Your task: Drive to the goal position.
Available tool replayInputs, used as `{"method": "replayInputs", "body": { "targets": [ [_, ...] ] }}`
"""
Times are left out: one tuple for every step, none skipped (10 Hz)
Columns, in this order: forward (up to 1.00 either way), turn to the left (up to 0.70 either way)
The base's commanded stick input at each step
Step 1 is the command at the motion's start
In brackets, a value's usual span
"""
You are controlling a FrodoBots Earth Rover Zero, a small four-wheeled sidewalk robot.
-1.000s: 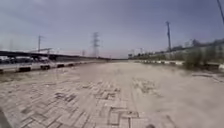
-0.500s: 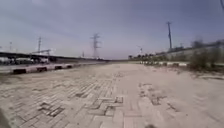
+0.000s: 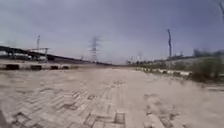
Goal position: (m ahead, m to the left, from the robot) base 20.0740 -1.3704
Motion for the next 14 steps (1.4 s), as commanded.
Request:
{"method": "replayInputs", "body": {
  "targets": [
    [1.0,0.0],
    [1.0,0.0],
    [1.0,0.0],
    [1.0,0.0],
    [1.0,0.0],
    [1.0,0.0],
    [1.0,0.0],
    [1.0,0.0],
    [1.0,0.0],
    [1.0,0.0],
    [1.0,0.0],
    [1.0,0.0],
    [1.0,0.0],
    [1.0,0.0]
  ]
}}
